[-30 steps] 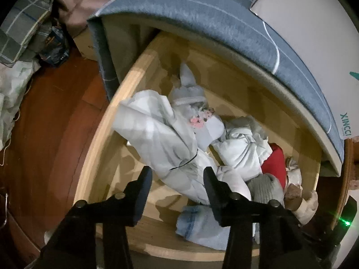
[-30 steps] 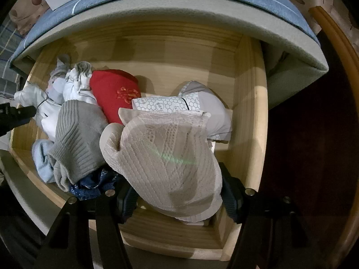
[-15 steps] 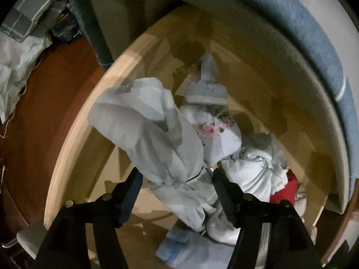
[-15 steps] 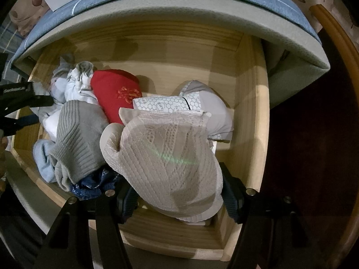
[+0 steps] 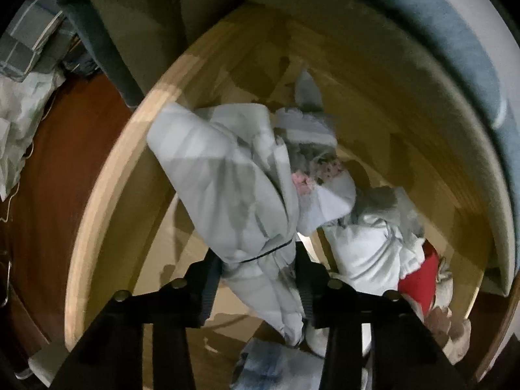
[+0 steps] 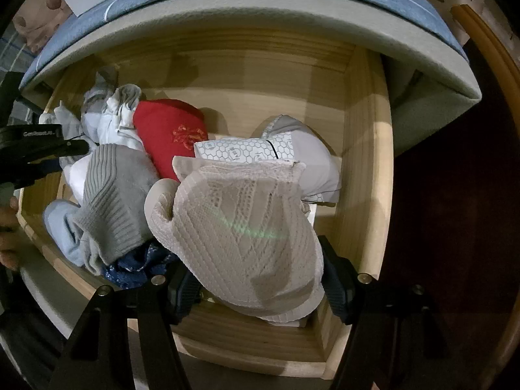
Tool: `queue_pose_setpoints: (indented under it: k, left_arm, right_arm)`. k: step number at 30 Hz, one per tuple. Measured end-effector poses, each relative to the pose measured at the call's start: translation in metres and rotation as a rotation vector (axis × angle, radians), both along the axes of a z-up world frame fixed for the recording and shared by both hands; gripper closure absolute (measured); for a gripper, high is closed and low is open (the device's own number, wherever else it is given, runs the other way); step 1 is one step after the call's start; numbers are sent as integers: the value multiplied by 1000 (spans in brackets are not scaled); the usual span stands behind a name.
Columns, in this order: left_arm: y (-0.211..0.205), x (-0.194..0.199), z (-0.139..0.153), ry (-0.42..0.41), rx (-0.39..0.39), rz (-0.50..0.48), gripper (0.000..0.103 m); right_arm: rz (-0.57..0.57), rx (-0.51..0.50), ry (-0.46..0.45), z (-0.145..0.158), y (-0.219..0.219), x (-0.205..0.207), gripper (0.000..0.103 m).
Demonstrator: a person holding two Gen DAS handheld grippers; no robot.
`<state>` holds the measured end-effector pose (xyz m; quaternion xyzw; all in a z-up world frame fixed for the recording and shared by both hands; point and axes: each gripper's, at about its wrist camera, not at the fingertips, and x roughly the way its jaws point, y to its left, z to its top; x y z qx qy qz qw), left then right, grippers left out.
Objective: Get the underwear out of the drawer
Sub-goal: 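Grasp the white rolled underwear with the left gripper and lift it, then carry the white underwear with the left gripper into the white box and release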
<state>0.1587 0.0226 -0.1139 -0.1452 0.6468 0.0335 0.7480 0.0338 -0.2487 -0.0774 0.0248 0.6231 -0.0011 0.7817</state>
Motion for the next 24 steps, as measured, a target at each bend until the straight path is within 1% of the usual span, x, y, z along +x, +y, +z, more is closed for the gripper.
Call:
queue_pose_setpoints:
  k: [8, 10, 15, 18, 20, 24]
  left_arm:
    - [11, -15, 26, -63, 13, -78, 62]
    - [11, -19, 34, -87, 29, -96, 62]
    - [18, -34, 52, -139, 33, -132, 62]
    - [8, -39, 54, -164, 42, -146, 62]
    - [7, -42, 63, -185, 43, -161, 62]
    - [6, -47, 83, -240, 70, -210, 62]
  right_arm:
    - [10, -20, 1, -1, 8, 0, 39]
    - [7, -16, -2, -1, 9, 0, 40]
    - [8, -20, -11, 1, 12, -2, 43]
    - [12, -33, -26, 3, 14, -5, 44]
    - [11, -36, -30, 5, 15, -8, 45]
    - [-1, -35, -46, 9, 15, -12, 46]
